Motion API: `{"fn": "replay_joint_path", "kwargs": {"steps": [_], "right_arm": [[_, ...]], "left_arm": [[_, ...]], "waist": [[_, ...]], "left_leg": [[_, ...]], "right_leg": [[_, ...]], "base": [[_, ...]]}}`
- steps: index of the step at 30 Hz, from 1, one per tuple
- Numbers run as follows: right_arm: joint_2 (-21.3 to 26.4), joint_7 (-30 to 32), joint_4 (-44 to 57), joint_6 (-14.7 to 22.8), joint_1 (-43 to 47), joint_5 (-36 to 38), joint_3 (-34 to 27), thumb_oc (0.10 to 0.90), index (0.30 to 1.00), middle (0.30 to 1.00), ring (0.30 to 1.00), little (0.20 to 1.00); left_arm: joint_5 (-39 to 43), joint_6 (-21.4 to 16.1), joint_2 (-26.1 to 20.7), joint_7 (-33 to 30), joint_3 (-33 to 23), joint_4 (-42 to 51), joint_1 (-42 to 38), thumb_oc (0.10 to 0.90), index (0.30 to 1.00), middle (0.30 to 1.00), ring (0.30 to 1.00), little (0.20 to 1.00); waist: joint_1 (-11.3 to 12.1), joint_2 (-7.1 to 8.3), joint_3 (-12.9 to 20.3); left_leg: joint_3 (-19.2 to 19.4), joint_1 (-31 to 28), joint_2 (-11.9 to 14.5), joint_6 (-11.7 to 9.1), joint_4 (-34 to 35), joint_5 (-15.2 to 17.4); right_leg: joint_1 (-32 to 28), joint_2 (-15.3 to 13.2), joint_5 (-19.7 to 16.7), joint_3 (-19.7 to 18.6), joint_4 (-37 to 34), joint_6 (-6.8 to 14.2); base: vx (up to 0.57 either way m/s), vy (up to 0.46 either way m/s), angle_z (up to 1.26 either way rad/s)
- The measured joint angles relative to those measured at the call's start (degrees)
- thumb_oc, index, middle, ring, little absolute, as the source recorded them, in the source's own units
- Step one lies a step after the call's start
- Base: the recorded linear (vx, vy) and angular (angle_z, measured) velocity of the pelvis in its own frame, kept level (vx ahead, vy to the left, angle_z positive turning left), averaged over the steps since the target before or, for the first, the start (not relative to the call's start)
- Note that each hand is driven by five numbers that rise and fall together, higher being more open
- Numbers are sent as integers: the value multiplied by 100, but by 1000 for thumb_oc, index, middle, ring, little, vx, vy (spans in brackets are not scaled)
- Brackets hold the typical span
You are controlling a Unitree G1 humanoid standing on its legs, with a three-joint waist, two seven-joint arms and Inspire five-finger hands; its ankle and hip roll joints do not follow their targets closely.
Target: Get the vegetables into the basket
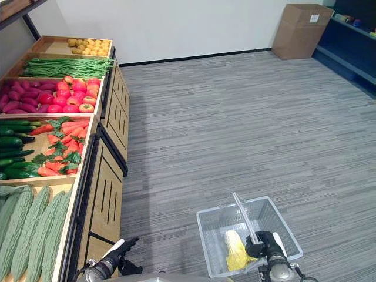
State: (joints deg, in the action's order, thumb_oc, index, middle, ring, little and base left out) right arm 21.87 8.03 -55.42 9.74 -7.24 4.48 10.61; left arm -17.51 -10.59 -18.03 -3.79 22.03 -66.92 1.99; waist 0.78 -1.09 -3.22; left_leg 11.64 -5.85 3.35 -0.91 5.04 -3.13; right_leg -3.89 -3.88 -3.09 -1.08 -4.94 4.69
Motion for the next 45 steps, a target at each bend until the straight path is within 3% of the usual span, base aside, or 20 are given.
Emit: {"fn": "replay_joint_path", "kwargs": {"steps": [10, 12, 16, 25, 29, 31, 33, 34, 36, 37, 38, 40, 45], "right_arm": [[-31, -8, -60, 2, -120, -24, -5, 400, 300, 300, 300, 300], [-60, -2, -154, 6, -64, -14, -14, 400, 300, 300, 300, 300], [-78, 22, -376, 16, 54, -14, -14, 400, 300, 300, 300, 300], [-95, 72, -674, 55, 359, 42, -65, 400, 300, 300, 300, 300], [-105, 107, -680, 46, 663, 138, -125, 400, 300, 300, 300, 300], [-150, 106, -454, 73, 698, 221, -119, 400, 300, 300, 300, 300], [-170, 127, -431, 95, 698, 220, -121, 400, 300, 300, 300, 300], [-196, 131, -428, 100, 688, 220, -120, 400, 300, 300, 300, 300], [-210, 129, -446, 90, 661, 216, -121, 400, 300, 300, 300, 300], [-200, 127, -489, 86, 659, 215, -122, 400, 300, 300, 300, 300], [-210, 74, -494, 50, 650, 210, -110, 400, 300, 300, 300, 300], [-160, 52, -484, 51, 673, 211, -114, 400, 300, 300, 300, 300], [194, 7, -339, 50, 437, 209, -118, 400, 300, 300, 300, 300]], "left_arm": [[-291, 284, 135, -261, -222, -551, 356, 900, 1000, 1000, 1000, 1000], [-273, 295, 173, -354, -366, -595, 362, 900, 1000, 1000, 1000, 1000], [-264, 365, 225, -472, -418, -716, 181, 900, 1000, 1000, 1000, 1000], [-155, 397, 225, -589, -409, -624, -286, 900, 1000, 1000, 1000, 1000], [-155, 398, 184, -597, -252, -605, -470, 900, 1000, 1000, 1000, 1000], [-156, 419, 119, -598, -243, -747, -573, 900, 1000, 1000, 1000, 1000], [-159, 458, 125, -620, -244, -842, -615, 900, 1000, 1000, 1000, 1000], [-160, 469, 141, -628, -246, -864, -528, 900, 1000, 1000, 1000, 1000], [-159, 476, 172, -633, -246, -860, -437, 900, 1000, 1000, 1000, 1000], [-159, 483, 275, -630, -250, -854, -377, 900, 1000, 1000, 1000, 1000], [-161, 480, 337, -632, -251, -831, -372, 900, 1000, 1000, 1000, 1000], [-166, 489, 335, -636, -253, -872, -381, 900, 1000, 1000, 1000, 1000], [-140, 478, 356, -648, -462, -913, -357, 900, 1000, 1000, 1000, 1000]], "waist": [[32, 10, 34], [69, 91, -26], [109, 114, -42], [111, 198, -481], [37, 242, -729], [-24, 336, -822], [-63, 375, -849], [-73, 398, -843], [-102, 376, -819], [-181, 171, -766], [-146, 78, -711], [-158, 31, -646], [-179, -129, -346]], "left_leg": [[131, 31, -33, 10, 0, 63], [168, 43, -54, 18, -1, 80], [163, 133, -102, 48, -2, 101], [25, 271, -331, 250, -48, 136], [-58, 176, -370, 438, 1, 196], [-60, 148, -406, 446, 2, 225], [-124, 6, -406, 393, -3, 335], [-137, -213, -378, 247, -5, 457], [-215, -441, -270, 65, -4, 608], [-332, -519, -4, -20, -60, 684], [-330, -567, 212, -54, -300, 665], [-403, -535, 410, -112, -710, 614], [-796, -408, 737, -635, -1150, 286]], "right_leg": [[151, -24, 5, -133, 111, -7], [247, -38, 57, -175, 232, 11], [483, -67, 170, -203, 523, 37], [783, -299, 328, -57, 1120, 143], [1508, -329, 759, -103, 2489, 204], [1853, -277, 751, -337, 2196, 218], [2001, -321, 400, -316, 1607, 250], [1994, -362, 11, -284, 1167, 227], [1858, -317, -550, -147, 1090, 167], [1672, -82, -523, 40, 1095, 16], [1493, 135, -400, 140, 1083, -173], [1286, 287, -221, 258, 1085, -303], [1096, 519, 224, 488, 1299, -552]], "base": [[9, 64, -7], [8, 101, -9], [14, 116, -2], [16, 86, 8], [107, -17, 6], [199, -107, 8], [239, -119, 18], [214, -124, 22], [299, -203, 22], [315, -244, 23], [293, -250, 15], [236, -240, 2], [179, -215, 18]]}}
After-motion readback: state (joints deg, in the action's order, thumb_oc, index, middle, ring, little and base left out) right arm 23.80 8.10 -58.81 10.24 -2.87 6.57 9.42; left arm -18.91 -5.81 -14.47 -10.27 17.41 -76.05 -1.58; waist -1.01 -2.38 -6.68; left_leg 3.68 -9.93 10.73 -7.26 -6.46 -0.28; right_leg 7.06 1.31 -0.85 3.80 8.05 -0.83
